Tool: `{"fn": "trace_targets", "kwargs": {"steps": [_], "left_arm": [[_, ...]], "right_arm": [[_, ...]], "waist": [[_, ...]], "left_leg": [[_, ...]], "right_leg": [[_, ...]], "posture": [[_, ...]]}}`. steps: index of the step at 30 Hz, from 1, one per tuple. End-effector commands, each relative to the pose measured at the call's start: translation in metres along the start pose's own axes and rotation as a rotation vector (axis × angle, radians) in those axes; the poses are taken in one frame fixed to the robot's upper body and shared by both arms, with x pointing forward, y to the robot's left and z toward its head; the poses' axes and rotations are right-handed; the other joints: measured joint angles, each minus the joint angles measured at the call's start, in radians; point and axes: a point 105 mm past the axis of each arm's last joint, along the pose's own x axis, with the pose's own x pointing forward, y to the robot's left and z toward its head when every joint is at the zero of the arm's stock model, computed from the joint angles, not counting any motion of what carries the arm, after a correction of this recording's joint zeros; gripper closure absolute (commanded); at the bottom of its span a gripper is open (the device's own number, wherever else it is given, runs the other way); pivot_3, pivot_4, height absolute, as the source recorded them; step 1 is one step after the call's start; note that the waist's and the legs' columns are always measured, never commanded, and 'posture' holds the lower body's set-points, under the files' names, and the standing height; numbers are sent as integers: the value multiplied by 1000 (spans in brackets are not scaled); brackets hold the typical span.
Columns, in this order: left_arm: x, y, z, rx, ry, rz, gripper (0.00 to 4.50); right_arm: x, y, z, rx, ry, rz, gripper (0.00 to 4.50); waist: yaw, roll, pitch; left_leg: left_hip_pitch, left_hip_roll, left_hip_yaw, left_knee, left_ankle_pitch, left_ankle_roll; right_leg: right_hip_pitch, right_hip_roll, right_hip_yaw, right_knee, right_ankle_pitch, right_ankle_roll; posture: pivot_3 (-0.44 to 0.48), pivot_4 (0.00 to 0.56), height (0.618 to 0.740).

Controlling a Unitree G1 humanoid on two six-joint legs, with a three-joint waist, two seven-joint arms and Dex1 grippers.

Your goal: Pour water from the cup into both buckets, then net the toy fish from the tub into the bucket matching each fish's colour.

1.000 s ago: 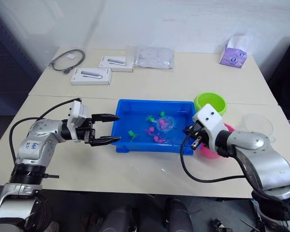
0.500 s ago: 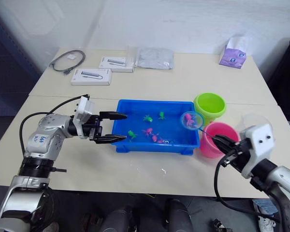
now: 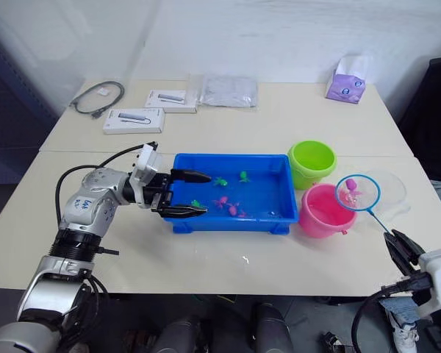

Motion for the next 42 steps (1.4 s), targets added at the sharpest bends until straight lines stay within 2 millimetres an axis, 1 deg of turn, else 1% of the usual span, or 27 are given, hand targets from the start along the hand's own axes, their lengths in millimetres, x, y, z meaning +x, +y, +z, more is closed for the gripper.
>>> {"fn": "trace_targets", "kwargs": {"steps": [1, 7, 10, 13, 17, 23, 26, 28, 29, 30, 32, 34, 36, 38, 40, 42], "left_arm": [[8, -3, 9, 34, -15, -26, 52], [13, -4, 10, 28, -34, -25, 52], [15, -6, 10, 26, -38, -21, 52], [16, -7, 10, 25, -42, -13, 52], [18, -8, 11, 25, -45, -9, 52], [19, -8, 12, 26, -45, -7, 52], [20, -9, 13, 25, -41, -15, 52], [20, -9, 13, 27, -38, -18, 52], [20, -9, 13, 26, -38, -17, 52], [20, -9, 13, 24, -39, -16, 52], [21, -10, 13, 21, -36, -24, 52], [21, -11, 13, 23, -31, -30, 52], [21, -9, 14, 29, -33, -15, 52], [19, -9, 14, 30, -29, -5, 52], [17, -8, 14, 32, -18, 10, 52], [12, -6, 14, 32, -7, 34, 52]], "right_arm": [[4, -1, 2, -285, -19, -5, 4500], [12, -8, 0, -731, -14, -15, 4500], [16, -9, 4, -904, -46, -15, 4500], [17, -9, 7, -1006, -83, -30, 4500], [11, -3, -5, -1081, -100, -3, 4500], [10, -3, -10, -1139, -129, 7, 4500], [10, -1, -12, -1123, -144, 12, 4500], [13, -12, -5, -1141, -149, -48, 4500], [15, -14, -4, -1141, -144, -55, 4500], [17, -12, -5, -1137, -148, -40, 4500], [18, 4, -9, -1110, -177, 25, 4500], [17, 5, -8, -1100, -180, 11, 4500], [15, -15, 1, -1099, -160, -96, 4500], [16, -25, 13, -1060, -182, -151, 4500], [19, -19, 27, -955, -250, -119, 4500], [25, -5, 37, -763, -299, -32, 4500]], "waist": [[-4, 0, 0], [-6, 0, 0], [-6, 0, 0], [-6, 0, 0], [-3, 0, 0], [-8, 0, 0], [-8, 0, 0], [-8, 0, 0], [-8, 0, 0], [-8, 0, 0], [-8, 0, 0], [-8, 0, 0], [-5, 0, 0], [-6, 0, 0], [-7, 0, 0], [-9, 0, 0]], "left_leg": [[0, 0, 0, 0, 0, 0], [0, 0, 1, 0, 0, 0], [0, 0, 1, 0, 0, -1], [0, 0, 2, 0, 1, -1], [0, 0, 1, 0, 1, -2], [0, 0, 2, 0, 1, -2], [1, 1, 2, -1, 1, -3], [1, 2, 2, -1, 1, -3], [1, 2, 2, -1, 1, -3], [1, 2, 2, -1, 1, -3], [1, 1, 2, -1, 1, -3], [1, 2, 2, -1, 1, -3], [1, 2, 1, -1, 1, -4], [1, 1, 2, -1, 2, -3], [1, 1, 2, -1, 2, -3], [1, 2, 1, -1, 2, -3]], "right_leg": [[0, 0, 0, 0, 0, 0], [-1, 0, 2, 0, 0, 0], [-1, 0, 3, 0, 0, 0], [-1, -1, 3, 0, 0, 0], [-1, -1, 3, 0, 0, 0], [-1, -1, 3, 0, 0, 0], [-1, -1, 4, 0, -1, -1], [-1, 0, 3, 0, -1, -1], [-1, 0, 3, 0, -1, -1], [-1, -1, 4, 0, -1, -1], [-1, -1, 4, 0, -1, -1], [-1, -1, 4, 0, -1, -1], [-1, 0, 3, 0, -1, -2], [-1, -1, 3, 1, -1, -2], [0, -1, 4, 0, -1, -1], [0, -1, 4, 0, -1, -2]], "posture": [[0, 150, 740], [0, 150, 740], [0, 150, 740], [0, 150, 740], [0, 150, 740], [0, 150, 740], [0, 150, 740], [0, 150, 740], [0, 150, 740], [0, 150, 740], [0, 150, 740], [0, 150, 740], [0, 150, 740], [0, 150, 740], [0, 150, 740], [0, 150, 740]]}}
